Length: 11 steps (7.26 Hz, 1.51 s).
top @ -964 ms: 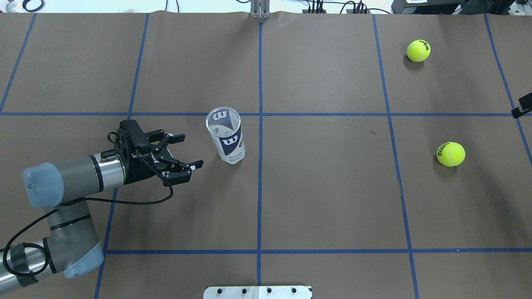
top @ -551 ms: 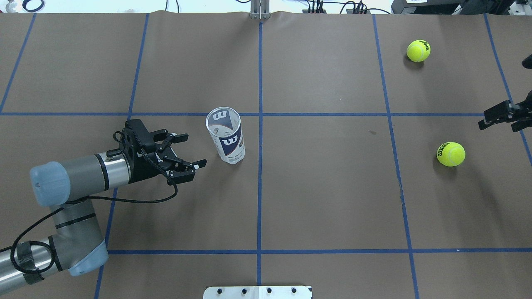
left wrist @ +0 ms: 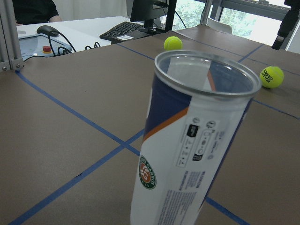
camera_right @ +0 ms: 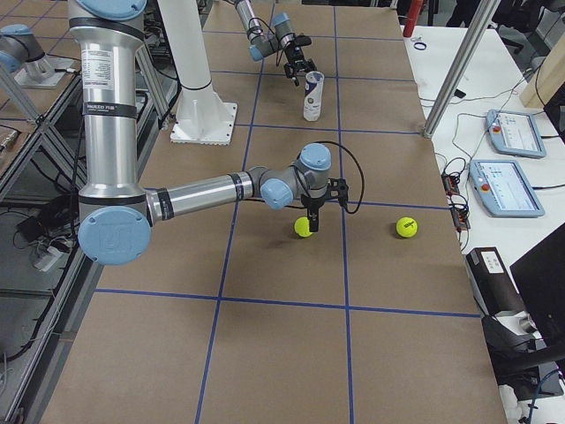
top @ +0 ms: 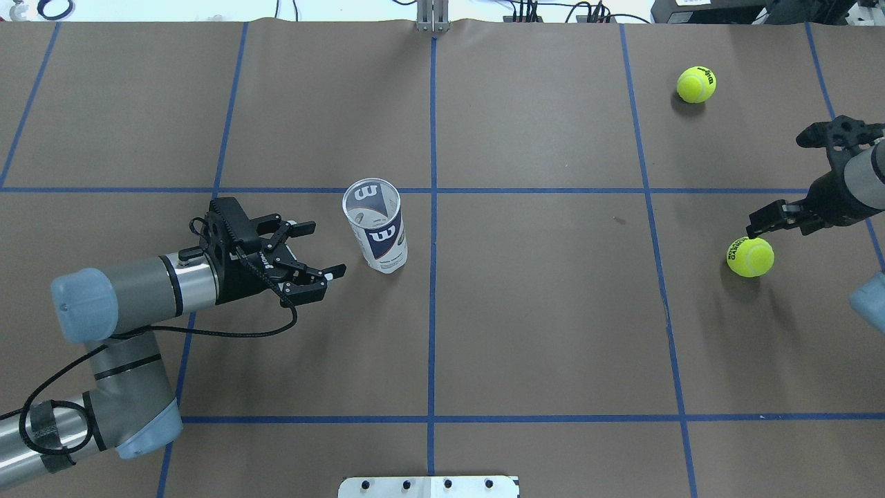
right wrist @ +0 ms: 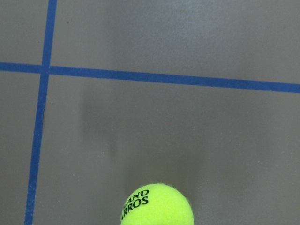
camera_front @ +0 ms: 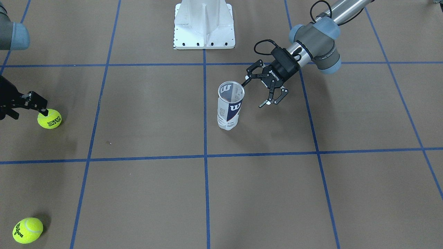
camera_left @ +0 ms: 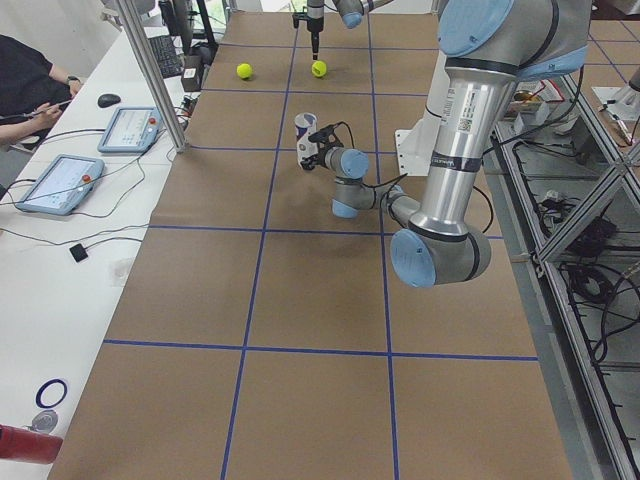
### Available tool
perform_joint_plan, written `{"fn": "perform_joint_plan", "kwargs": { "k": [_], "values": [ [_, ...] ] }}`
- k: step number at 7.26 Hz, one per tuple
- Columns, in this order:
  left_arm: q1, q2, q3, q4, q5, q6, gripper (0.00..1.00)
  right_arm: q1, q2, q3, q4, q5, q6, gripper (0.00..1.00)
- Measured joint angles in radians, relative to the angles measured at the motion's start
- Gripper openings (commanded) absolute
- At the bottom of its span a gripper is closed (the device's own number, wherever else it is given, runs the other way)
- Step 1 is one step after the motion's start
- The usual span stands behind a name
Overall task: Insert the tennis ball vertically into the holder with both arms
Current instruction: 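Grasp the nearer tennis ball with the right gripper while the left waits, then lift the ball with the right gripper while the left gripper grasps the can's side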
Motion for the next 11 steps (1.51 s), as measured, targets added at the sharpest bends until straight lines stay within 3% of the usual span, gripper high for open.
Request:
{"fn": "perform_joint_plan", "kwargs": {
  "k": [5,6,7,8,9,10,11],
  "values": [
    [-0.001,0.007,0.005,-0.002,0.0,0.002,0.99,-0.081,0.011,-0.056,0.005,-0.05,-0.008,0.99],
    [-0.001,0.007,0.005,-0.002,0.0,0.002,0.99,-0.085,0.011,-0.06,0.005,-0.052,-0.01,0.89],
    [-0.002,0.008,0.005,-0.002,0.0,0.002,0.99,-0.087,0.013,-0.064,0.004,-0.052,-0.011,0.69],
    [-0.002,0.008,0.005,-0.002,0.0,0.002,0.99,-0.087,0.02,-0.071,0.004,-0.049,-0.011,0.45],
    [-0.003,0.009,0.005,-0.003,0.0,0.002,0.99,-0.088,0.03,-0.077,0.004,-0.047,-0.012,0.08],
    [-0.003,0.009,0.005,-0.003,0.0,0.002,0.99,-0.088,0.037,-0.076,0.009,-0.044,-0.013,0.0],
    [-0.003,0.009,0.004,-0.004,-0.001,0.002,0.99,-0.083,0.04,-0.068,0.018,-0.039,-0.015,0.0]
  ]
}}
